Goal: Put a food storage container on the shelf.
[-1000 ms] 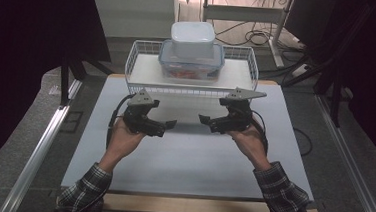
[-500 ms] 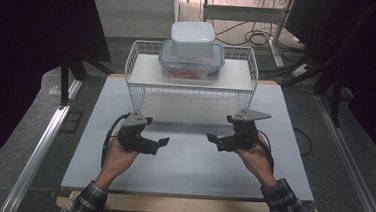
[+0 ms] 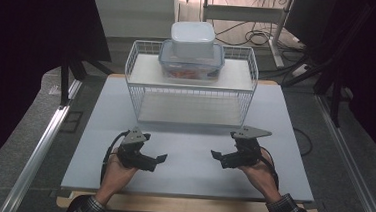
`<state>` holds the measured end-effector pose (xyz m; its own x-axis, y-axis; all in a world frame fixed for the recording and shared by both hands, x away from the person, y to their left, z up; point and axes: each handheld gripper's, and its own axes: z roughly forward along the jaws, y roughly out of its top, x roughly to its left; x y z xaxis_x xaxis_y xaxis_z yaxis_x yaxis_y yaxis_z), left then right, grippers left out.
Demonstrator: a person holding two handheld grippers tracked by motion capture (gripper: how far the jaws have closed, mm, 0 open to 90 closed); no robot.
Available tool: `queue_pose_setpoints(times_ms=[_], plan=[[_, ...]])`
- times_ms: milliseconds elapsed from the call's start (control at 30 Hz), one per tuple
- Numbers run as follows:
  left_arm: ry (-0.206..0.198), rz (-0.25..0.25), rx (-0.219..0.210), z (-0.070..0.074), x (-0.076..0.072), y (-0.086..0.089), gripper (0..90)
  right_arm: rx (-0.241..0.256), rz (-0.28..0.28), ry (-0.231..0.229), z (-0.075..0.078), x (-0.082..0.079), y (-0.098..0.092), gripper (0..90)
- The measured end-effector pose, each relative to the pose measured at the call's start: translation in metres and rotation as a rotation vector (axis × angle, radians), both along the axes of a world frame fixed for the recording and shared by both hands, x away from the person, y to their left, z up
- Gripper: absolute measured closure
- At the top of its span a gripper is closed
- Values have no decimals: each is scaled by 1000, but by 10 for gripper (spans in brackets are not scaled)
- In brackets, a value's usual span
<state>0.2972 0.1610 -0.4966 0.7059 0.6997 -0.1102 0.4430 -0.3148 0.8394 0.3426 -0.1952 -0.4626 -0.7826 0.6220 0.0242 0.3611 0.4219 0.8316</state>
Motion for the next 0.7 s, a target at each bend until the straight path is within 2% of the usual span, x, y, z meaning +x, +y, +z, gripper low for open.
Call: queue_pose_setpoints(times_ms=[267,500,600,700], plan=[[35,6,83,-20,-8,-3,0,-41,0,52,-23,-8,-13,0],[105,-4,157,-38,-11,-6,0,-85,-1,92,-40,-13,-18,0],[113,3,168,-40,-10,-6,0,-90,2,115,-45,-14,-19,0],[119,12,172,-41,-8,-5,0,-95,2,117,-45,-15,-19,0]])
